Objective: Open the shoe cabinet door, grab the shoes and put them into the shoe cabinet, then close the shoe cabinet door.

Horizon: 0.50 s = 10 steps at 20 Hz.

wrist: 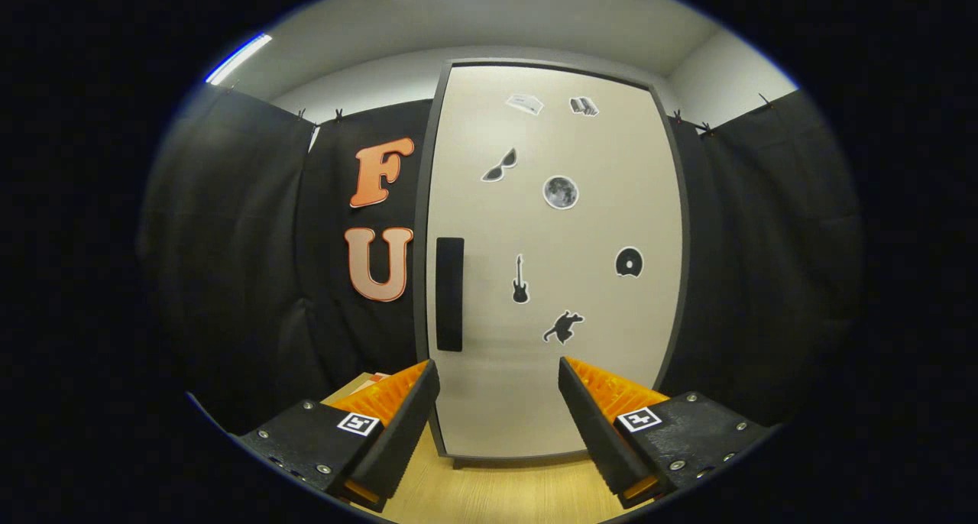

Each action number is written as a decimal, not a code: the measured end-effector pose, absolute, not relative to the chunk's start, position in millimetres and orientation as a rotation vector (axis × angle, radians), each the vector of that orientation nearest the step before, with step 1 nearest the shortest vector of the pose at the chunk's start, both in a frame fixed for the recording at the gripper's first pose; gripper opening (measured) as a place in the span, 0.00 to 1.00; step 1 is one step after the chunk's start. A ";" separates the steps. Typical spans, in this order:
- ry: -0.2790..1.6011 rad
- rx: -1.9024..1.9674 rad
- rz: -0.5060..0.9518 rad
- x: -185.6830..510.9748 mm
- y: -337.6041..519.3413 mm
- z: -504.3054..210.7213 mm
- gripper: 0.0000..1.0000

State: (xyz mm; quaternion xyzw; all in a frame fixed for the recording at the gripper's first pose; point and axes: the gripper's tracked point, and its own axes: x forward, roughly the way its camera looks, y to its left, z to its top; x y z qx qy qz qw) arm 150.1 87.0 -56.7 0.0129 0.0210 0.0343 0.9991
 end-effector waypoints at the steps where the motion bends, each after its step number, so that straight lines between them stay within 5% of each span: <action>1: 0.051 0.021 0.061 139.4 80.4 -59.4 0.97; 10: 0.104 0.069 0.014 53.2 38.0 -71.1 0.98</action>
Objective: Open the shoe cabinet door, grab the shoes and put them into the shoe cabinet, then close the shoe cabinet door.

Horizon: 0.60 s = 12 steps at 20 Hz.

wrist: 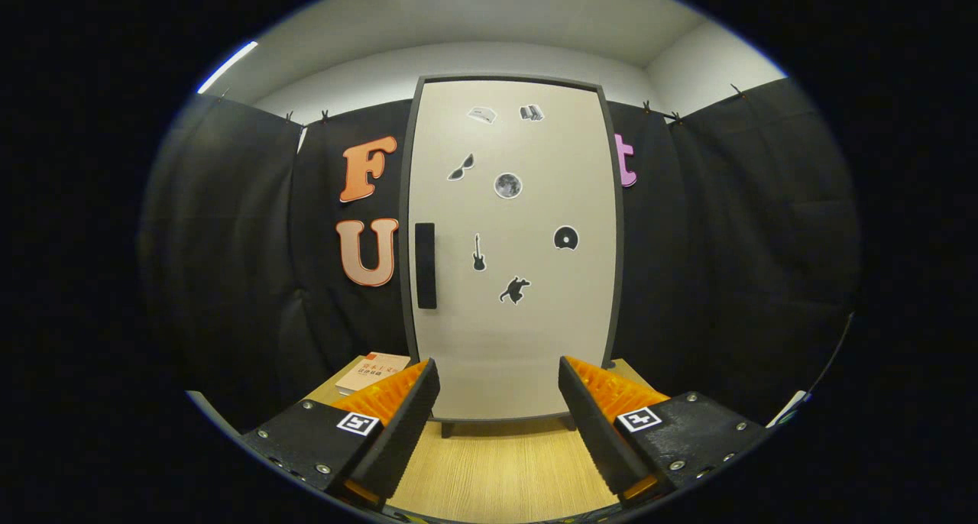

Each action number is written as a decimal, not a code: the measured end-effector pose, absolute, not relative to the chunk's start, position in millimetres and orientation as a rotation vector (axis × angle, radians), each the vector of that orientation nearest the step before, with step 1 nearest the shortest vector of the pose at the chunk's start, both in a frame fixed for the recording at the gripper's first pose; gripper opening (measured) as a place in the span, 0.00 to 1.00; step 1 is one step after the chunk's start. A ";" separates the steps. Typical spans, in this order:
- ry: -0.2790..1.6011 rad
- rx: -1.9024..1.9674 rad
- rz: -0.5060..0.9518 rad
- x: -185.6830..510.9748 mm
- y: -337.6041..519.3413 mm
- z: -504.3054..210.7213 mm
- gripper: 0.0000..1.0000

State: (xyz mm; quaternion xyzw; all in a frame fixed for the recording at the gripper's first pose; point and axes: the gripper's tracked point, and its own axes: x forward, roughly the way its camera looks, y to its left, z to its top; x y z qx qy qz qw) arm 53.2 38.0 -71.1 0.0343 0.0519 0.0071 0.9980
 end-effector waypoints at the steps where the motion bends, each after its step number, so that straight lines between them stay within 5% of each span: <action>1: 0.097 0.065 0.007 45.6 33.8 -68.3 0.98; 12: 0.113 0.038 -0.005 -8.1 23.2 -55.6 0.97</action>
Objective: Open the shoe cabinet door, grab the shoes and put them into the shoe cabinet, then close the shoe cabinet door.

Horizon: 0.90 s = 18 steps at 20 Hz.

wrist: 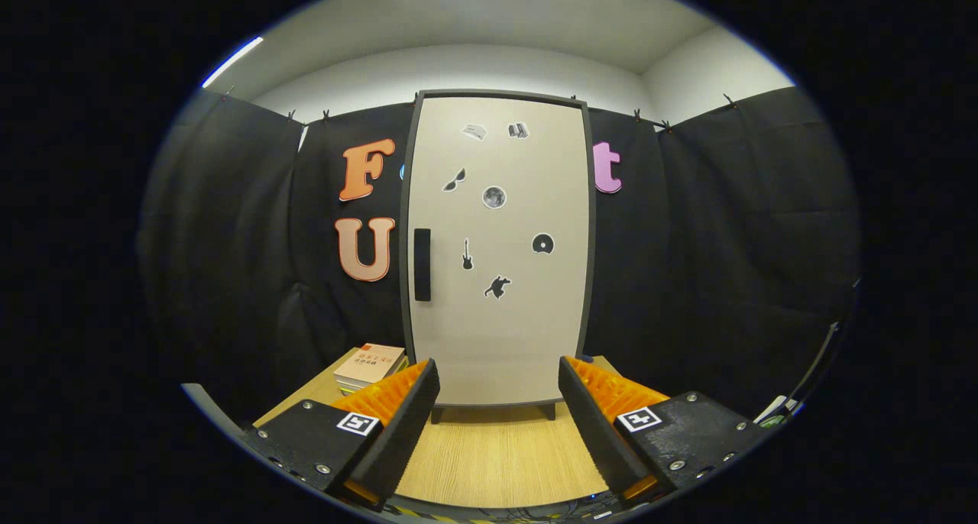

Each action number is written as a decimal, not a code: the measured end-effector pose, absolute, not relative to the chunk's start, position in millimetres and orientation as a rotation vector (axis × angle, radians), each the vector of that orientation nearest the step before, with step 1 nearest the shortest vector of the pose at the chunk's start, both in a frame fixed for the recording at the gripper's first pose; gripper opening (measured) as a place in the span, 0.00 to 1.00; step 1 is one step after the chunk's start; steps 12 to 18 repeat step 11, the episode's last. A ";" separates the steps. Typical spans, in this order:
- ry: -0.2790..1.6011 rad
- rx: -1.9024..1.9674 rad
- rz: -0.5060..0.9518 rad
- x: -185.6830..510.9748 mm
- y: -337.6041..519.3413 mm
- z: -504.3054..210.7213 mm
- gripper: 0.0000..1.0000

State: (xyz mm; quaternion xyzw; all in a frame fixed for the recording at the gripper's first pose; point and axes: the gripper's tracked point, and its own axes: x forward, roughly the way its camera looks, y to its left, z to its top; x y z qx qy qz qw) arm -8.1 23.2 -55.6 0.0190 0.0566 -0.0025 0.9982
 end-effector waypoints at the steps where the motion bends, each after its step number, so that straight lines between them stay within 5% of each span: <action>1: 0.109 0.038 -0.005 -8.8 22.8 -53.6 0.97; 18: 0.095 0.034 0.003 -16.7 31.2 -44.5 0.97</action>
